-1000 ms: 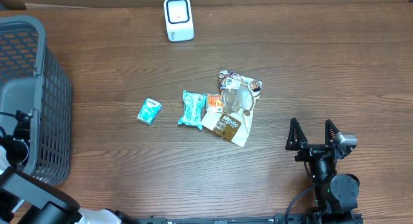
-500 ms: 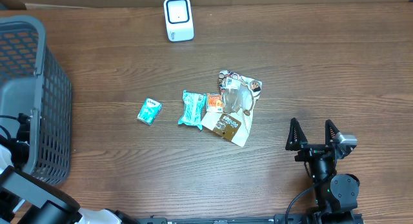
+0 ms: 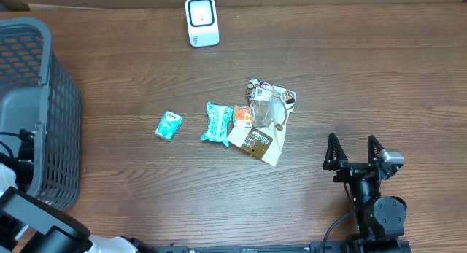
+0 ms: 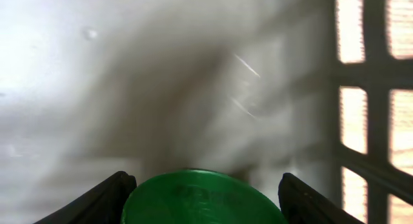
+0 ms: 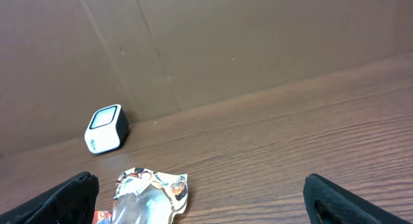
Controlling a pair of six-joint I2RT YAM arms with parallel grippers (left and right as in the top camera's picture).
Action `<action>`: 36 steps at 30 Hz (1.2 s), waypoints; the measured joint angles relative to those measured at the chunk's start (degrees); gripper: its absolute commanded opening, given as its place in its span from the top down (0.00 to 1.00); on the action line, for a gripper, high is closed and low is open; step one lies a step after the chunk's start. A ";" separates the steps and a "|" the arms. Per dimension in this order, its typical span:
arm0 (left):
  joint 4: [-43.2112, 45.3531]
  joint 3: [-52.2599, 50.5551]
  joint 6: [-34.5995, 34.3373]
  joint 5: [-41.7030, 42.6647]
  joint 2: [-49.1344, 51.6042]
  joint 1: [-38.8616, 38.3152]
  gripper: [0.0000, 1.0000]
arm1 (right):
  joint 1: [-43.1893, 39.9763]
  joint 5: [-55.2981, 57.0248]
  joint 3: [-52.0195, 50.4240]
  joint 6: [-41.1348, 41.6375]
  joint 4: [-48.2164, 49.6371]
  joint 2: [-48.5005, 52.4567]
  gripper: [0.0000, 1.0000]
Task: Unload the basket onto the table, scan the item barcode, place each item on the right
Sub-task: 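Reach into the basket with the left gripper and grasp the green-lidded jar, then lift the jar out and carry it right of the pouch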
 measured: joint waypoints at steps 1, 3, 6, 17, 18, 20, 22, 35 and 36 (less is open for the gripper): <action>0.66 0.00 -0.66 -0.02 0.00 0.00 0.37 | 0.00 0.00 0.00 0.02 -0.02 0.00 0.00; 1.99 -0.02 -1.73 -0.02 0.00 0.00 0.39 | 0.00 -0.04 0.00 0.02 -0.04 0.00 0.00; 5.22 -0.09 -4.61 -0.09 0.00 0.00 0.42 | 0.00 -0.02 0.00 0.00 -0.02 0.00 0.00; 17.29 0.00 -23.63 3.23 0.09 -0.52 0.47 | 0.00 0.00 0.00 0.02 0.00 0.00 0.00; 17.70 0.24 -25.22 3.89 0.13 -0.85 0.47 | 0.00 -0.04 0.00 0.00 -0.04 0.00 0.00; 18.05 1.49 -28.09 5.35 0.22 -1.73 0.50 | 0.00 0.00 0.00 0.00 -0.02 0.00 0.00; 18.10 3.65 -30.42 6.38 0.26 -2.84 0.52 | 0.00 -0.02 0.00 0.02 -0.02 0.00 0.00; 17.42 19.87 -34.53 8.04 -2.45 -12.17 0.54 | 0.00 -0.02 0.00 0.00 -0.02 0.00 0.00; 17.40 21.16 -34.62 8.02 -3.15 -12.87 0.53 | 0.00 -0.02 0.00 0.00 -0.02 0.00 0.00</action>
